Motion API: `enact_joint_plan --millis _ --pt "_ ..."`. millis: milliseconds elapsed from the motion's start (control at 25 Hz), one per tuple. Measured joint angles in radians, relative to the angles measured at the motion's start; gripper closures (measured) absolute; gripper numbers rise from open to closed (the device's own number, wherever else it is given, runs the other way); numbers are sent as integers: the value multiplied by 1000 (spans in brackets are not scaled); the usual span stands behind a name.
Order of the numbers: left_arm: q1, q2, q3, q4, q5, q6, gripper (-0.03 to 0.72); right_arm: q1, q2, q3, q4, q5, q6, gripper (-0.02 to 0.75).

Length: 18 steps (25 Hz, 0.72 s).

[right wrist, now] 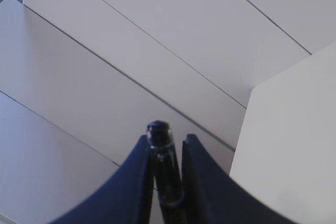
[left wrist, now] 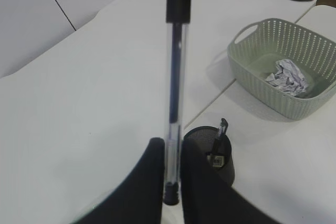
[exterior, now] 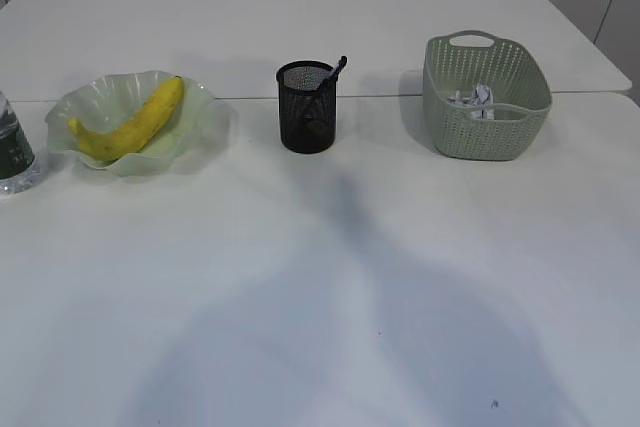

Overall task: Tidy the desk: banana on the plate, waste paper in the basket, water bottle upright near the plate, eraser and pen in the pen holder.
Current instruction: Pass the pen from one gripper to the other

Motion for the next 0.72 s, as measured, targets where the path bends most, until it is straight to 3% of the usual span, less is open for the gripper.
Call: enact_joint_plan --millis 720 --pt "0 0 0 -2 -2 4 663 0 0 0 0 -3 -7 609"
